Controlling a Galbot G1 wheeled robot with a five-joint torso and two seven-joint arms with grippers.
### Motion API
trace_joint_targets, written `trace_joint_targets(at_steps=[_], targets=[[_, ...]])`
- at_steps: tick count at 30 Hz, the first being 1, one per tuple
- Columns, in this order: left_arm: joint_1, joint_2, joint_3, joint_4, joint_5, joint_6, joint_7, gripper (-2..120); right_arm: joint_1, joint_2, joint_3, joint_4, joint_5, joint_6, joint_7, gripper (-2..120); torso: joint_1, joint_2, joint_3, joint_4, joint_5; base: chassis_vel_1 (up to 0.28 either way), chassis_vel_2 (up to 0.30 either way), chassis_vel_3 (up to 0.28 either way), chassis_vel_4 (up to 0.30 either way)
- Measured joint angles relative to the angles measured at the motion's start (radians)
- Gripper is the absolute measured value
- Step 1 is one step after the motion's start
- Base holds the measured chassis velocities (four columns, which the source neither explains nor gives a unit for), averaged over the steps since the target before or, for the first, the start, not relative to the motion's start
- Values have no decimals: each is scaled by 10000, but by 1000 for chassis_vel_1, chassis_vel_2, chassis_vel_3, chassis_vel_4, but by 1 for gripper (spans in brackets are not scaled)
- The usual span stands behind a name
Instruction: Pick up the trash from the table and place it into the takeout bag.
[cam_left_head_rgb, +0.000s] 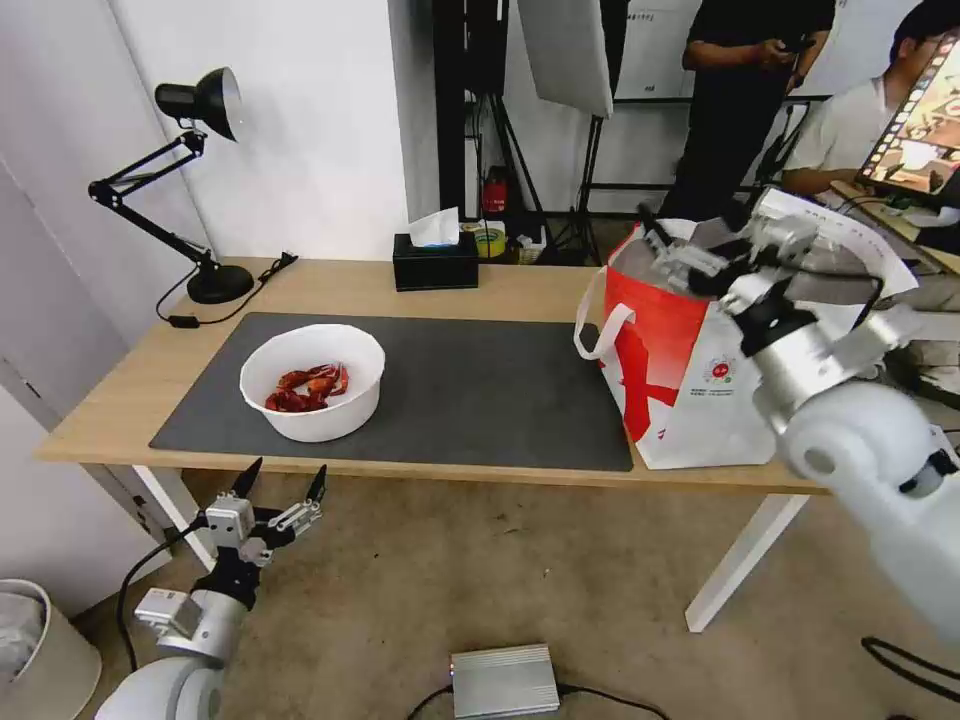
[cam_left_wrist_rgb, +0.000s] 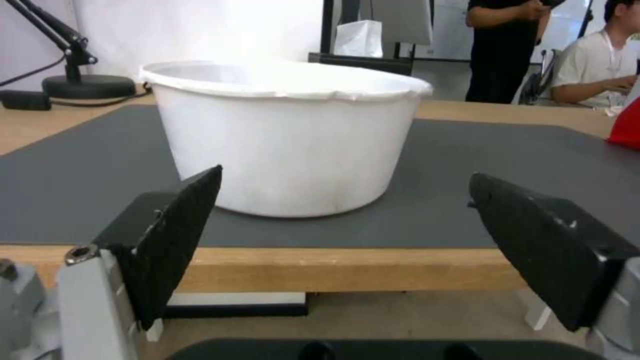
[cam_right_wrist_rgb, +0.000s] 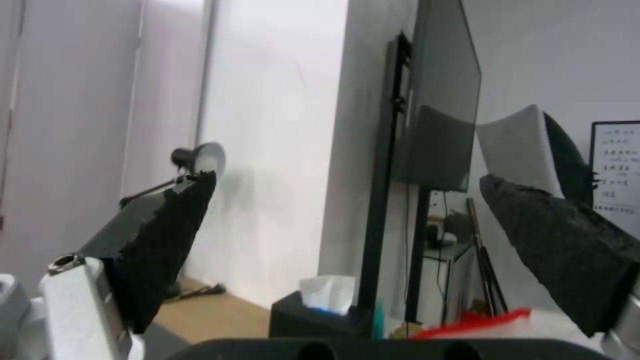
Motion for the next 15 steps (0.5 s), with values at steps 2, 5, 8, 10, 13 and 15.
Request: trace_joint_targets(at_steps=[2, 5, 8, 10, 13, 15], targets=[[-12, -7, -2, -1, -2, 12, -6, 100, -435, 186, 76, 4, -324, 89, -80, 98, 0, 0, 0, -1, 1, 0, 0, 0, 0], [-30, -23, 7, -2, 1, 19, -18, 100, -1131, 534, 229, -10, -838, 227, -120, 98, 0, 0, 0, -2, 2, 0, 0, 0, 0], [-47, -54, 26, -2, 20, 47, -37, 100, -2228, 1261, 400, -31, -1512, 429, -118, 97, 0, 0, 0, -4, 5, 0, 0, 0, 0], [-48, -58, 26, -1, 25, 52, -43, 100, -2450, 1451, 452, -37, -1679, 474, -105, 96, 0, 0, -1, -3, 0, 0, 0, 0, 0], [-77, -93, 26, 0, 47, 102, -61, 100, -3405, 2486, 524, -178, -2562, 685, -4, 95, 0, -2, 0, -3, 2, 0, 0, 0, 0], [-92, -106, 35, -1, 52, 133, -70, 100, -3632, 2794, 520, -232, -2886, 738, 54, 95, 0, -1, -1, -3, 2, 0, 0, 0, 0]])
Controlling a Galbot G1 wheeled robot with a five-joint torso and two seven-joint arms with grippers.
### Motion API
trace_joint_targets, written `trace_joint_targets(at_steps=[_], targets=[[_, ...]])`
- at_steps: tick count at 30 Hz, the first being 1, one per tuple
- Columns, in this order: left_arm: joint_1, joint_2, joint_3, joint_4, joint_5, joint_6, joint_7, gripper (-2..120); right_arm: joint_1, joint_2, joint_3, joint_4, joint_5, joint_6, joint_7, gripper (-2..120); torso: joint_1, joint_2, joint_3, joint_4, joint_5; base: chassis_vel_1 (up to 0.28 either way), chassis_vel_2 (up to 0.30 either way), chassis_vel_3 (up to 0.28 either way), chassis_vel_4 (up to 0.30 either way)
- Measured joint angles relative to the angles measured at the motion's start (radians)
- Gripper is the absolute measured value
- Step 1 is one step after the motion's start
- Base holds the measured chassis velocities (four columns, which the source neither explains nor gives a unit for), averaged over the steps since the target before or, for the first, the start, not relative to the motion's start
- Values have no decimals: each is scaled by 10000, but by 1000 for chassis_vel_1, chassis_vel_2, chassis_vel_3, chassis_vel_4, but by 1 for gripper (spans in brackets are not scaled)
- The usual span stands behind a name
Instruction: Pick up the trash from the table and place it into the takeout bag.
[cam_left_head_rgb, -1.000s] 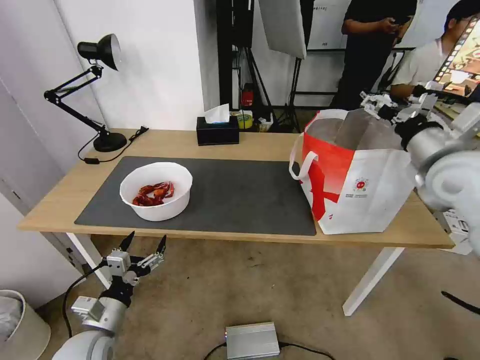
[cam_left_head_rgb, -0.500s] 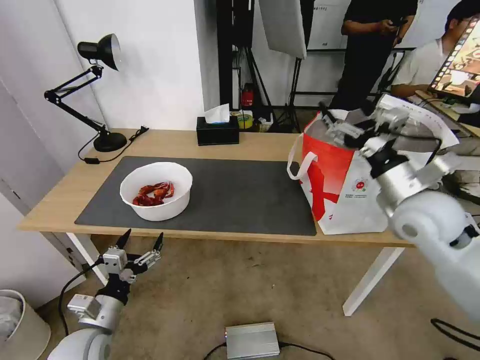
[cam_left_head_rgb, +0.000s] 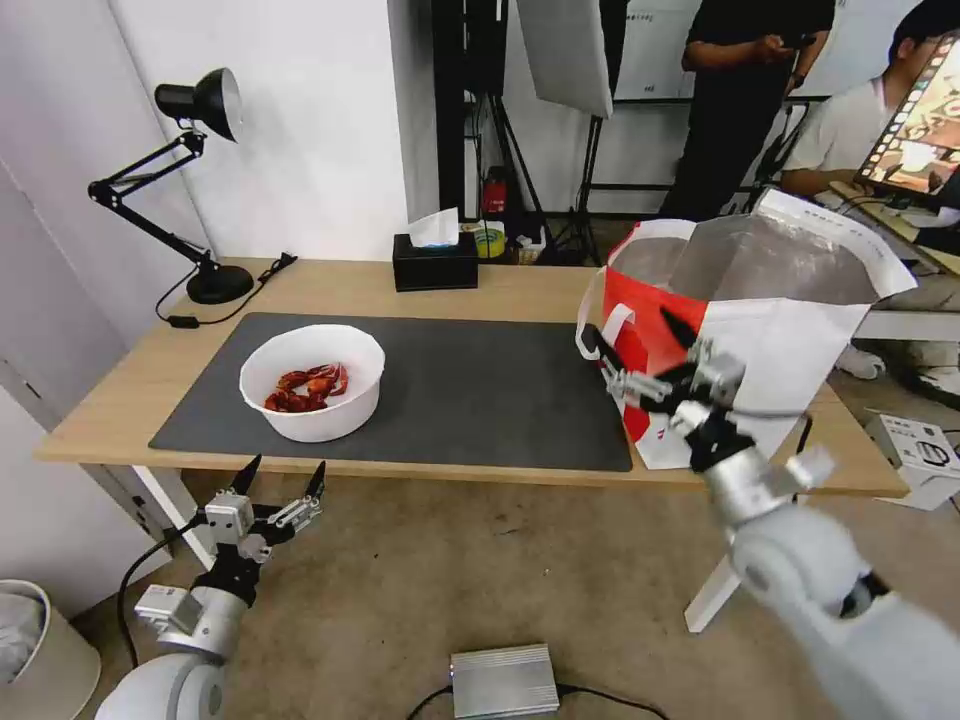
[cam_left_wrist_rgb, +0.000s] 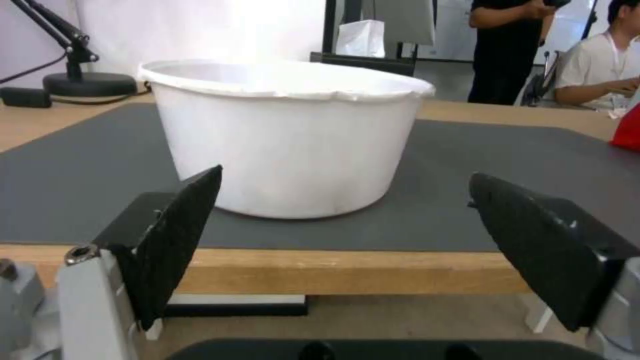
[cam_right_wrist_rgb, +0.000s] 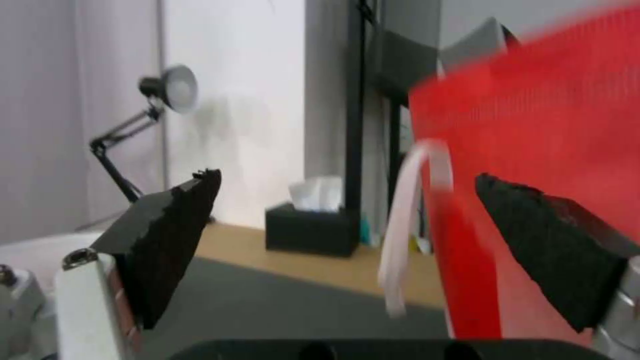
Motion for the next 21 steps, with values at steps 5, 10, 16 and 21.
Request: trace_joint_targets(at_steps=[5, 10, 16, 21], targets=[[-8, -1, 13, -54, 3, 57, -13, 100, -547, 941, -17, -163, -1257, 54, 390, 95, 1, 0, 0, 1, 1, 0, 0, 0, 0], [-6, 4, 20, -95, -10, 80, -15, 100, -1201, 1554, -142, -158, -1982, 45, 862, 96, 1, 1, 0, 1, -1, 0, 0, 0, 0], [-16, -16, 32, -112, -19, 98, -37, 100, -1981, 2078, -343, -162, -2703, 93, 1470, 98, 1, 1, 0, 1, -1, 0, 0, 0, 0], [-11, -8, 62, -116, -23, 106, -38, 100, -2454, 2318, -468, -64, -3130, 40, 1638, 99, 1, 0, 0, 0, 0, 0, 0, 0, 0]])
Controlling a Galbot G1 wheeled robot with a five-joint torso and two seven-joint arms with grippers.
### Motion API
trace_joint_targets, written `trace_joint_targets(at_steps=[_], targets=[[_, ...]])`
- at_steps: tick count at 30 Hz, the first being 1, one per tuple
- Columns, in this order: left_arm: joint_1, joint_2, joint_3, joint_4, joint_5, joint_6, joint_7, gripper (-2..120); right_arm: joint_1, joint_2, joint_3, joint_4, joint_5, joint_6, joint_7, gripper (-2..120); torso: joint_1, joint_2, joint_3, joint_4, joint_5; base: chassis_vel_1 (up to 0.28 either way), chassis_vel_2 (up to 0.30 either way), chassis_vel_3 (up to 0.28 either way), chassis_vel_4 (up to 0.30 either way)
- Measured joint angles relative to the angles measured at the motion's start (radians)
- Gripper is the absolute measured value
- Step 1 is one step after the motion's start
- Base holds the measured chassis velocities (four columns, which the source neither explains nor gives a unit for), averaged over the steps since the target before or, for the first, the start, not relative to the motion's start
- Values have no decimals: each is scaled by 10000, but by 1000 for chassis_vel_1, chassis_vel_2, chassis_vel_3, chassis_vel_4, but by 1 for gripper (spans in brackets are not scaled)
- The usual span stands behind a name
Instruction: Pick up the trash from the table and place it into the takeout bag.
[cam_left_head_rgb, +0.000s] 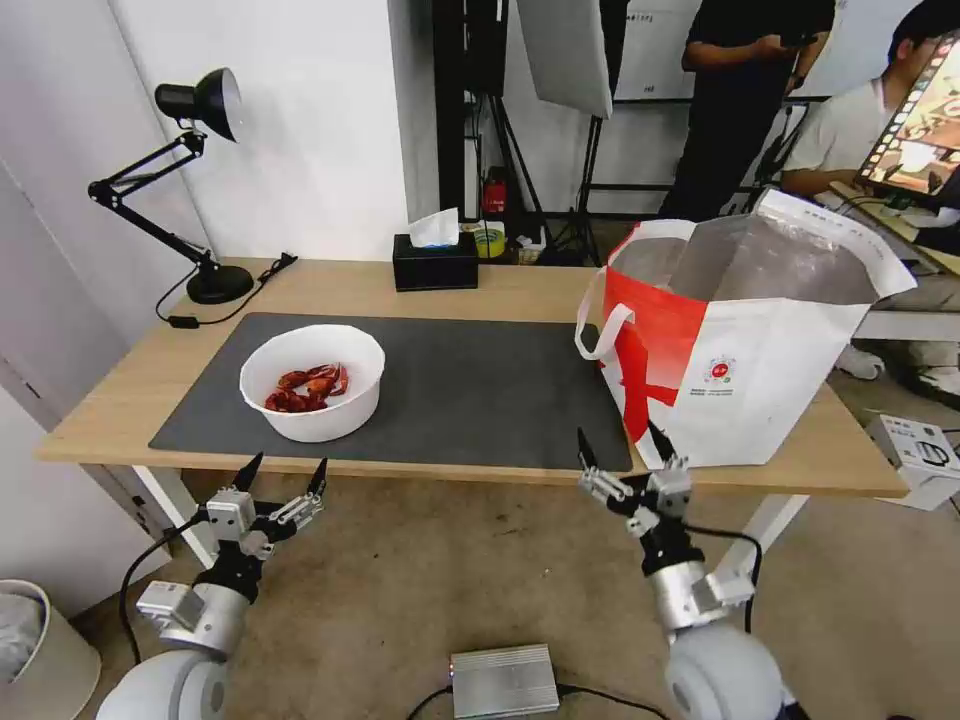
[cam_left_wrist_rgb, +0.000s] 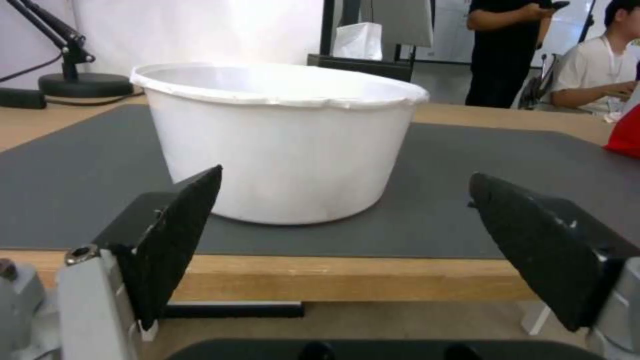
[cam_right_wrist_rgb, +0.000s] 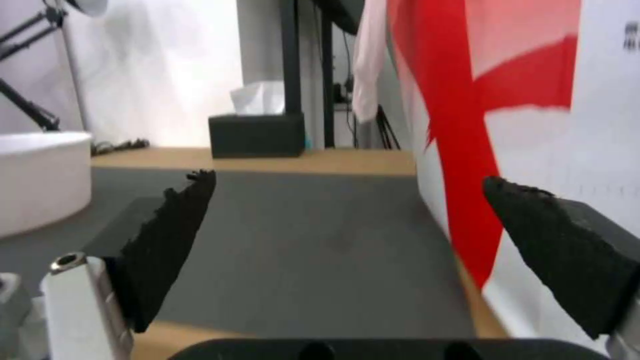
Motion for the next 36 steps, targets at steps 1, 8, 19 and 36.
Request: trace_joint_targets(at_steps=[1, 8, 19, 36], targets=[[0, 6, 2, -27, -6, 23, 0, 100, -192, 89, -67, 65, -245, -28, 50, 100, 0, 0, 0, 0, 0, 0, 0, 0, 0], [-42, 8, 12, -184, -37, 183, -128, 100, -525, 336, -229, 227, -758, -40, 171, 100, 0, 0, 1, 1, 1, 0, 0, 0, 0], [-65, -9, 38, -396, -76, 469, -358, 100, -756, 407, -340, 496, -925, -64, 187, 100, 0, 0, 1, 0, 1, 0, 0, 0, 0], [-9, 134, 8, -660, -280, 908, -755, 100, -679, 432, -282, 475, -933, -83, 274, 100, 0, 0, 1, 1, 1, 0, 0, 0, 0]])
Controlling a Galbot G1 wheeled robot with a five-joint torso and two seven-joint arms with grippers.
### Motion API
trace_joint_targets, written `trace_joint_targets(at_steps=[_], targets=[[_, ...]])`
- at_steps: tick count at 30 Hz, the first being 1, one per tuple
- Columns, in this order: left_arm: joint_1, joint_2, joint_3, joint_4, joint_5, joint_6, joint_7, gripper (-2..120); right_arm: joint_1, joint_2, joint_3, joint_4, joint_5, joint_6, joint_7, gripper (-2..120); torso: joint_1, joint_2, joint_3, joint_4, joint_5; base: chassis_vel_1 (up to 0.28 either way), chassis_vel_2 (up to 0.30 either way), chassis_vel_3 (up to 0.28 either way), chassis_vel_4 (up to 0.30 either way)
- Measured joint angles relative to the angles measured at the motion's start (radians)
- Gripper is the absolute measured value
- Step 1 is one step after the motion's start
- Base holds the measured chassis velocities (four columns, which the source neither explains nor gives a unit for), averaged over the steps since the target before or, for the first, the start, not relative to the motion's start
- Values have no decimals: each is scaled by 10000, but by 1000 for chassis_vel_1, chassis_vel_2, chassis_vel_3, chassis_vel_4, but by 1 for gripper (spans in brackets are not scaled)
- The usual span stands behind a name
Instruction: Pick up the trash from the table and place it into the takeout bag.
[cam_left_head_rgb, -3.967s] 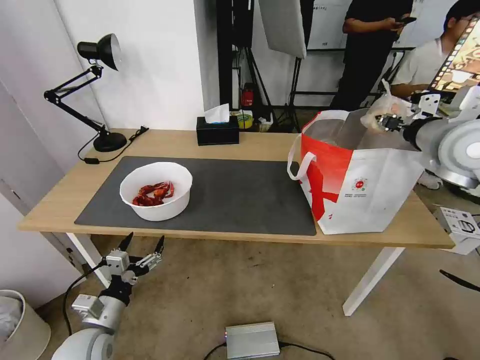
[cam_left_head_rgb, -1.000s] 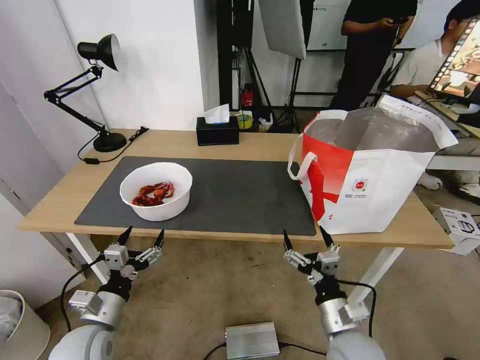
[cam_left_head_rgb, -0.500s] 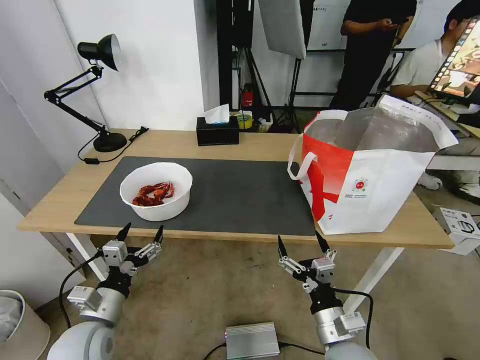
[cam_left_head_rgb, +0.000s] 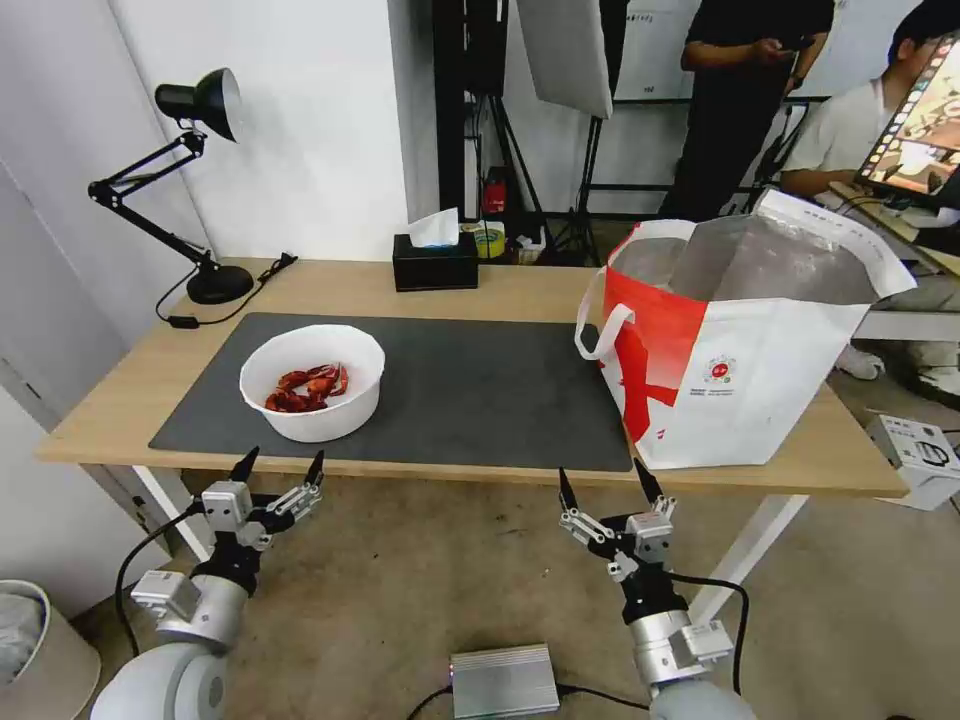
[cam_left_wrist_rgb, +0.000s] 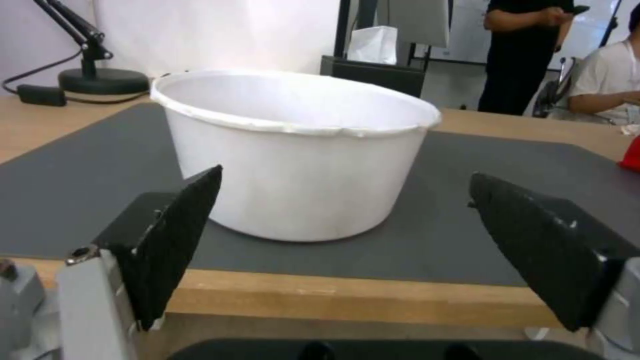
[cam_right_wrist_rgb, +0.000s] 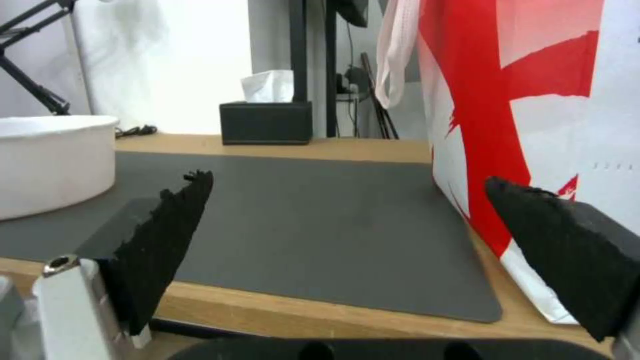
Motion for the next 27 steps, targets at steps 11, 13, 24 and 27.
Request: trace_joint_targets(at_steps=[11, 13, 24, 27], targets=[[-277, 615, 21, -332, -792, 732, -1203, 100, 5, 0, 5, -8, 7, -1, 0, 100, 0, 0, 0, 1, -2, 0, 0, 0, 0], [-591, 1199, -5, -488, -1289, 1118, -1709, 100, 7, 0, 6, -10, 9, -1, 1, 100, 1, 1, 0, 0, -2, 0, 0, 0, 0], [-2375, 3542, 693, -491, -3448, 2924, -3513, 100, 10, -1, 6, -12, 18, -2, -1, 100, 2, 0, 1, 0, -5, 0, 0, 0, 0], [-2697, 4051, 748, -384, -3782, 3223, -3586, 100, 10, -1, 5, -13, 18, -2, -2, 100, 2, 0, 1, -2, -1, 0, 0, 0, 0]])
